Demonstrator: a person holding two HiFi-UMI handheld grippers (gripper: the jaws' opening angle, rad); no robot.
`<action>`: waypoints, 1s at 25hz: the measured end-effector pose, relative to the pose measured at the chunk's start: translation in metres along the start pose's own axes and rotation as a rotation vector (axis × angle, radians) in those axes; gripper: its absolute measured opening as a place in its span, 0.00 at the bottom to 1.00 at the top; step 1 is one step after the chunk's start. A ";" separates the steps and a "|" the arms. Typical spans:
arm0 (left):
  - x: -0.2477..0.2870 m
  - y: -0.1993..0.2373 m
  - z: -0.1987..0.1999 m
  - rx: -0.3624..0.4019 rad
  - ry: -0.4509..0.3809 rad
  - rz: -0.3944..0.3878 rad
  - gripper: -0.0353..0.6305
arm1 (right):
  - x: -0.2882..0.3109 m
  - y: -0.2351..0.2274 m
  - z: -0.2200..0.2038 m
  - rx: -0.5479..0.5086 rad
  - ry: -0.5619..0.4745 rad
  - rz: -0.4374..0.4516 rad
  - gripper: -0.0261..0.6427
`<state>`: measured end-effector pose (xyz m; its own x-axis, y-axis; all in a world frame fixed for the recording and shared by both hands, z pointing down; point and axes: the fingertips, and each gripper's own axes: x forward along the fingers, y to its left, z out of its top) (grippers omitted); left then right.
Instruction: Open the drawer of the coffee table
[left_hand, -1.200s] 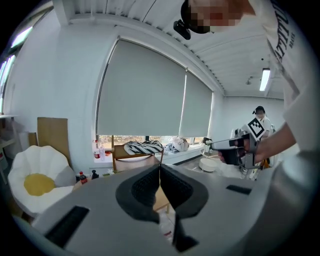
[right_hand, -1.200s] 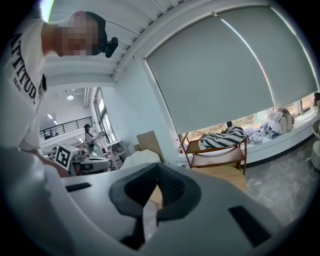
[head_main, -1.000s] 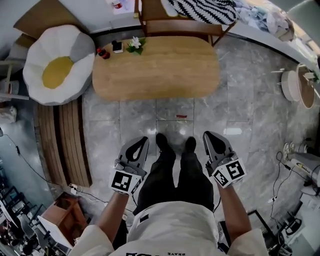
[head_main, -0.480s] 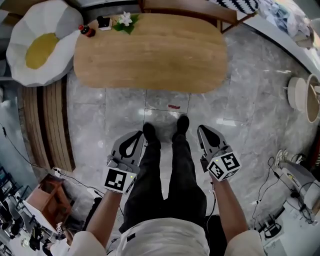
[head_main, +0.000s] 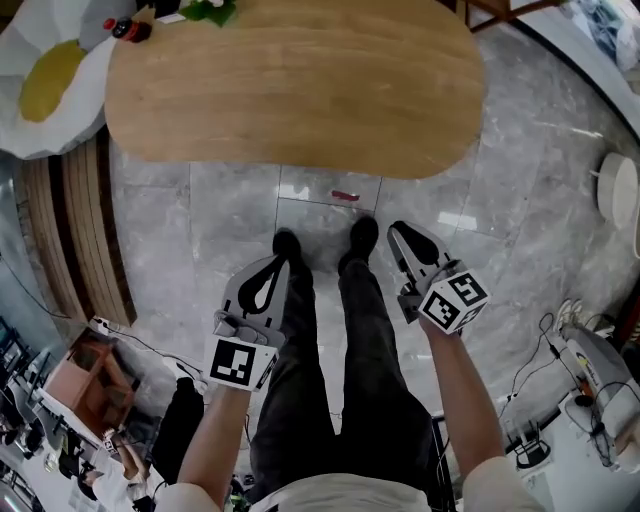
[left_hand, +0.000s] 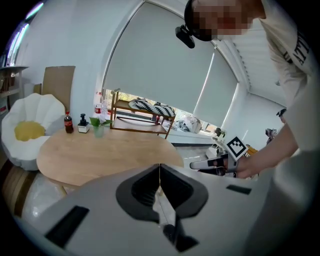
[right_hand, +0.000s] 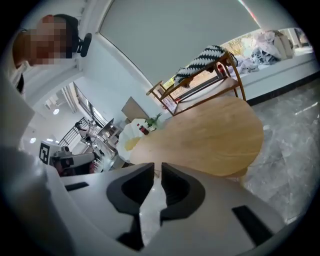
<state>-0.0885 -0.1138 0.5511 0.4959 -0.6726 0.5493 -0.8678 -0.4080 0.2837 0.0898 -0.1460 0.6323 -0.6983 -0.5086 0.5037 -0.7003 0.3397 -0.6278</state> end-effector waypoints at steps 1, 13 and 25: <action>0.009 0.000 -0.009 -0.004 0.006 -0.001 0.08 | 0.007 -0.008 -0.006 0.010 0.005 0.009 0.13; 0.092 0.008 -0.109 -0.066 0.079 -0.036 0.08 | 0.072 -0.107 -0.095 0.264 -0.044 0.041 0.23; 0.156 0.034 -0.208 -0.074 0.173 -0.103 0.08 | 0.137 -0.177 -0.165 0.491 -0.161 0.090 0.30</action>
<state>-0.0471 -0.1045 0.8096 0.5747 -0.5107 0.6395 -0.8159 -0.4183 0.3992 0.0933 -0.1453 0.9104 -0.6937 -0.6230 0.3614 -0.4597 -0.0032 -0.8881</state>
